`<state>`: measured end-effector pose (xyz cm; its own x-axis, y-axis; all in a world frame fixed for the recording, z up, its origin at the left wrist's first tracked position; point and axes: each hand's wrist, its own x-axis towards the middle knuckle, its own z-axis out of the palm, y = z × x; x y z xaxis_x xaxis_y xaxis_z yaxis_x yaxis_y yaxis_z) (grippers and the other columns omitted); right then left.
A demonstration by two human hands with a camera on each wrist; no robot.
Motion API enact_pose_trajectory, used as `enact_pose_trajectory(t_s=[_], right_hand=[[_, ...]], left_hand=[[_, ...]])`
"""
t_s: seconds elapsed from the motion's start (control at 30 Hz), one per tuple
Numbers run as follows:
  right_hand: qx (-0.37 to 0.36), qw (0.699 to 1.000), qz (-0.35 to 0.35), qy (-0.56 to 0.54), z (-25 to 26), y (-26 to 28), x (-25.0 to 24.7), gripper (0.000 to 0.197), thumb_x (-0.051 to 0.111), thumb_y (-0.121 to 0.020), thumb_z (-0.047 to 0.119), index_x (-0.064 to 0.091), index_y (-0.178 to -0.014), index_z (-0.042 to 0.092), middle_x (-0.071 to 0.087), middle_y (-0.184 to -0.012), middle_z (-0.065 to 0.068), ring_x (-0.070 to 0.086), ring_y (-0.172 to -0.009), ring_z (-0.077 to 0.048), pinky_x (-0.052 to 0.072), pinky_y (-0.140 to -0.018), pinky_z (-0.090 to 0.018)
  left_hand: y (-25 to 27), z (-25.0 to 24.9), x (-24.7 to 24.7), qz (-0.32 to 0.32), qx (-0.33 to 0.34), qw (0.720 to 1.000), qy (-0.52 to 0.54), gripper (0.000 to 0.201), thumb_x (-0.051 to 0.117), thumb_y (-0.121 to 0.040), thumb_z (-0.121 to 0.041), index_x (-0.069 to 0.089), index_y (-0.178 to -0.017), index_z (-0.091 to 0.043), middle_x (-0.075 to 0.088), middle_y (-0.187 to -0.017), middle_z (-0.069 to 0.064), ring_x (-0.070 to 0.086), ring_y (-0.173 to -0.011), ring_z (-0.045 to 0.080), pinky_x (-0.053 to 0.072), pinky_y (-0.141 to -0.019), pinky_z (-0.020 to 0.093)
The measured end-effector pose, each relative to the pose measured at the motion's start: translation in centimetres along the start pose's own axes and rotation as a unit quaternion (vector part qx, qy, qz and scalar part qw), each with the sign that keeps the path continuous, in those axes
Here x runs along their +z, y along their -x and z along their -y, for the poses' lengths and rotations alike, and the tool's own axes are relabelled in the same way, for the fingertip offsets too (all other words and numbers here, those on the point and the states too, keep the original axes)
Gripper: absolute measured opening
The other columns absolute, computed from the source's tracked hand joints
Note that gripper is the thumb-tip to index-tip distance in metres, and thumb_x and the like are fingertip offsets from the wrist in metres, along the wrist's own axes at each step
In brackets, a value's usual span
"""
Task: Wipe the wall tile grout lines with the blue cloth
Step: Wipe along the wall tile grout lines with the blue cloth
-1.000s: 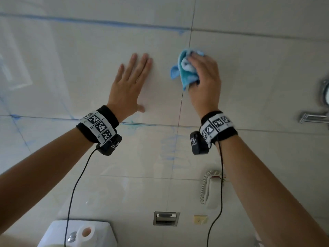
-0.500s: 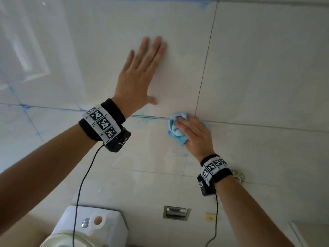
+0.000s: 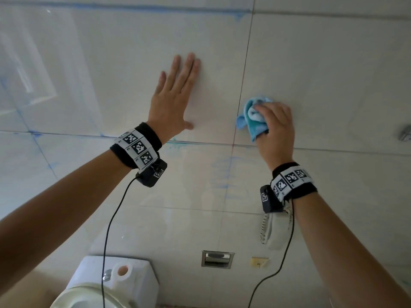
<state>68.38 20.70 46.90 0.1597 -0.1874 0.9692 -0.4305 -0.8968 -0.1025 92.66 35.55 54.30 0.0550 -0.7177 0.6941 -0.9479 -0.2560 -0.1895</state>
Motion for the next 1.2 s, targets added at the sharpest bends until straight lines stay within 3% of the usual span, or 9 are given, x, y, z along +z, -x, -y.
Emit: enact_pose_trajectory(t_s=[0.1,0.2,0.43,0.53,0.63,0.73,0.93,1.0,1.2], right_hand=[[0.005,1.000,0.023,-0.019,0.2,2.8,1.2,0.034,0.077,-0.087,0.009,0.072,-0.121,0.006,0.068,-0.122,-0.009,0.056,-0.117,-0.029,0.052,-0.099,-0.040],[0.003,0.992,0.122,-0.017,1.1,8.6,3.0,0.045,0.085,-0.079,0.009,0.073,-0.122,0.009,0.068,-0.126,-0.007,0.058,-0.118,-0.029,0.049,-0.102,-0.040],[0.014,0.966,0.257,-0.010,3.0,17.2,3.2,0.057,0.085,-0.068,-0.007,0.072,-0.120,0.012,0.069,-0.124,0.000,0.057,-0.119,-0.022,0.052,-0.101,-0.036],[0.097,0.977,0.190,-0.015,3.8,16.0,1.6,0.046,0.080,-0.079,0.001,0.072,-0.122,0.011,0.068,-0.128,-0.002,0.055,-0.121,-0.022,0.054,-0.100,-0.038],[0.146,0.983,0.107,-0.015,4.4,12.9,-0.1,0.044,0.074,-0.082,-0.004,0.070,-0.124,0.007,0.068,-0.124,-0.006,0.055,-0.118,-0.023,0.050,-0.099,-0.029],[0.172,0.982,0.078,-0.004,4.4,10.5,-1.3,0.041,0.072,-0.082,-0.006,0.070,-0.121,0.007,0.068,-0.121,-0.004,0.055,-0.116,-0.023,0.044,-0.097,-0.020],[0.263,0.965,0.019,-0.003,4.3,11.1,-0.5,0.037,0.072,-0.084,-0.009,0.071,-0.116,0.010,0.068,-0.120,-0.001,0.051,-0.116,-0.012,0.048,-0.096,-0.019],[0.275,0.961,-0.017,-0.016,3.9,11.5,0.6,0.036,0.071,-0.085,-0.010,0.072,-0.116,0.010,0.068,-0.119,-0.001,0.050,-0.115,-0.008,0.044,-0.097,-0.012],[0.280,0.946,-0.152,-0.058,4.2,12.2,3.6,0.029,0.060,-0.094,0.004,0.071,-0.121,0.001,0.071,-0.117,-0.006,0.058,-0.113,-0.028,0.049,-0.095,-0.023]], left_hand=[[-0.1,-0.2,0.4,-0.001,-0.005,1.000,-0.008,0.168,0.101,-0.046,-0.049,-0.009,-0.166,-0.012,-0.009,-0.176,0.005,-0.006,-0.161,0.033,0.016,-0.130,0.055],[-0.1,-0.2,0.5,-0.002,-0.007,1.000,-0.005,0.168,0.101,-0.045,-0.050,-0.009,-0.166,-0.013,-0.008,-0.176,0.005,-0.005,-0.161,0.033,0.016,-0.129,0.055],[0.3,-0.3,0.2,0.001,-0.005,1.000,0.006,0.164,0.100,-0.049,-0.049,-0.008,-0.166,-0.013,-0.008,-0.176,0.005,-0.005,-0.162,0.032,0.016,-0.130,0.053],[0.8,-0.6,0.4,0.002,-0.006,1.000,0.011,0.158,0.100,-0.055,-0.044,-0.008,-0.166,-0.012,-0.009,-0.176,0.005,-0.005,-0.162,0.032,0.017,-0.130,0.052],[1.6,-1.6,0.8,0.005,-0.001,1.000,0.030,0.154,0.100,-0.059,-0.040,-0.007,-0.166,-0.012,-0.008,-0.176,0.004,-0.004,-0.162,0.032,0.021,-0.129,0.049],[2.0,-3.0,1.5,0.011,0.007,0.998,0.056,0.146,0.097,-0.066,-0.037,-0.006,-0.167,-0.011,-0.008,-0.176,0.003,-0.004,-0.162,0.032,0.024,-0.129,0.046],[2.0,-4.4,2.8,-0.021,-0.017,0.998,0.060,0.136,0.092,-0.074,-0.037,-0.004,-0.166,-0.010,-0.005,-0.176,0.005,-0.001,-0.162,0.034,0.025,-0.128,0.044],[1.9,-4.5,3.4,-0.036,-0.020,0.997,0.062,0.133,0.091,-0.076,-0.038,-0.002,-0.167,-0.011,-0.003,-0.176,0.004,0.000,-0.162,0.033,0.025,-0.128,0.043],[1.9,-4.0,4.3,-0.051,-0.029,0.997,0.054,0.126,0.084,-0.078,-0.051,0.004,-0.168,-0.013,0.002,-0.176,0.001,0.001,-0.162,0.027,0.033,-0.124,0.039]])
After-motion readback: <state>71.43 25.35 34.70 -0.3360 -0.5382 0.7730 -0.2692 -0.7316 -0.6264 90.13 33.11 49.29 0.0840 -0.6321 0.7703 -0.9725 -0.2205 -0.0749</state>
